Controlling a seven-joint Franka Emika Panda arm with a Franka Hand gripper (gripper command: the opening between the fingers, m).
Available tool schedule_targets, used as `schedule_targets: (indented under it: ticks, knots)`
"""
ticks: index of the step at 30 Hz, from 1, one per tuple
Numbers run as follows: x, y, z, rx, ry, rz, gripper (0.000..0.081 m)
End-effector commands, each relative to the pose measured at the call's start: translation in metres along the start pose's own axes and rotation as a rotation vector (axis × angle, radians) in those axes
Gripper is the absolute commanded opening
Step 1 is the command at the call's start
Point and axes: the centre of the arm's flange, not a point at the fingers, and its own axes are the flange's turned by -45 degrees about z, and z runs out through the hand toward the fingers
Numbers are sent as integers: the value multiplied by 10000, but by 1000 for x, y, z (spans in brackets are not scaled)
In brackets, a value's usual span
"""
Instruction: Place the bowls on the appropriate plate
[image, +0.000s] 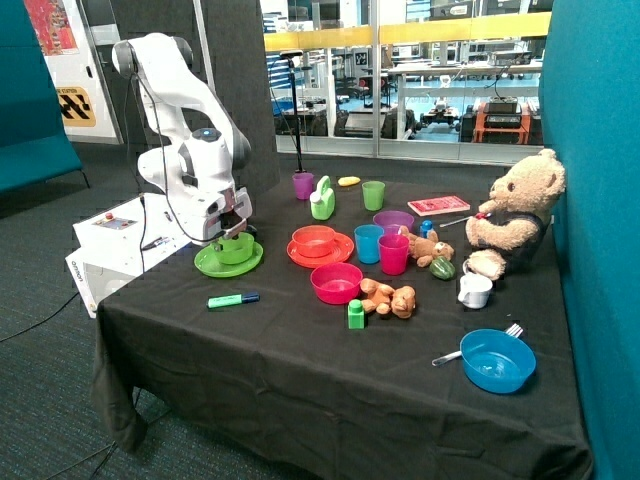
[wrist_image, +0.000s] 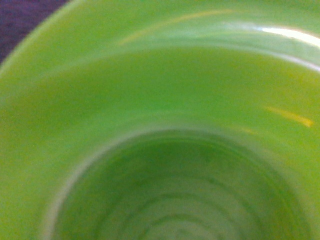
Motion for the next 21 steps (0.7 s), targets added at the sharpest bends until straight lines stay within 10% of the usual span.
schedule_targets:
  ticks: [1, 21]
  knots:
    - [9, -15, -14, -13, -66, -510, 485]
    - [13, -22, -26, -14, -66, -414, 478]
